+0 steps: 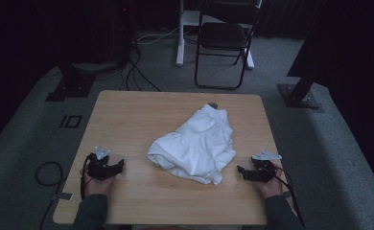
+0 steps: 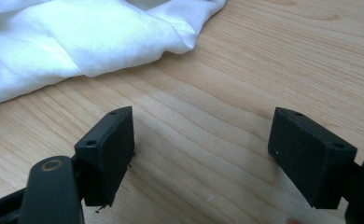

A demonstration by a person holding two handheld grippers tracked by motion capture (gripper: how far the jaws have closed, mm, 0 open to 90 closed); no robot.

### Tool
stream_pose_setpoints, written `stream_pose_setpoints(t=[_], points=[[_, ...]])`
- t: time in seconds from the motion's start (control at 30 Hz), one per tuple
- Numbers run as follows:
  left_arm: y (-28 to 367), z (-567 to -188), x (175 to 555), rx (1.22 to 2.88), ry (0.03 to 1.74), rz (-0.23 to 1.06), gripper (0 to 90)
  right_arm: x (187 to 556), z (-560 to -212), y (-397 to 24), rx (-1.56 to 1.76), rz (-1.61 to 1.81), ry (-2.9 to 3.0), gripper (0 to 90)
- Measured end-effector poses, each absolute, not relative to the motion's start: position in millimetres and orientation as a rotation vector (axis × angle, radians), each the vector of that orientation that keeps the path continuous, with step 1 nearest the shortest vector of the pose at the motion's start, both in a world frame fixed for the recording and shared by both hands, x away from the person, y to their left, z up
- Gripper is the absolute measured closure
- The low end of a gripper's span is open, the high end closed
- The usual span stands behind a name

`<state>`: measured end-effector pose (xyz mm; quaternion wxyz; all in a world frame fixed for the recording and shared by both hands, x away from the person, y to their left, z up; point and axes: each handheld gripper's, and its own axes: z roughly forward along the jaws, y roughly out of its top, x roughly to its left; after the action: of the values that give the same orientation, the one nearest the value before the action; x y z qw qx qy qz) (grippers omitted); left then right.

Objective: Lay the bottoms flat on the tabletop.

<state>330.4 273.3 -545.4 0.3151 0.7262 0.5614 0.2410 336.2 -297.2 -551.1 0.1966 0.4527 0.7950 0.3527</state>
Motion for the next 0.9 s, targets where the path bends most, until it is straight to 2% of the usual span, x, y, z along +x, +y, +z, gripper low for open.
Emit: stream_pose_setpoints(t=[0.2,0.43,0.9], points=[[267.1,-535.3,332.0,1.930,1.421,0.562,38.7,336.2,-551.1,-297.2,1.268,0.988,2.227,22.0],[253.0,-509.9,333.8,1.918,1.329,0.559,40.5,336.2,-551.1,-297.2,1.268,0.989,2.227,22.0],[187.4,-444.3,353.8,1.963,1.046,0.538,42.5,336.2,-551.1,-297.2,1.269,0.989,2.226,22.0]])
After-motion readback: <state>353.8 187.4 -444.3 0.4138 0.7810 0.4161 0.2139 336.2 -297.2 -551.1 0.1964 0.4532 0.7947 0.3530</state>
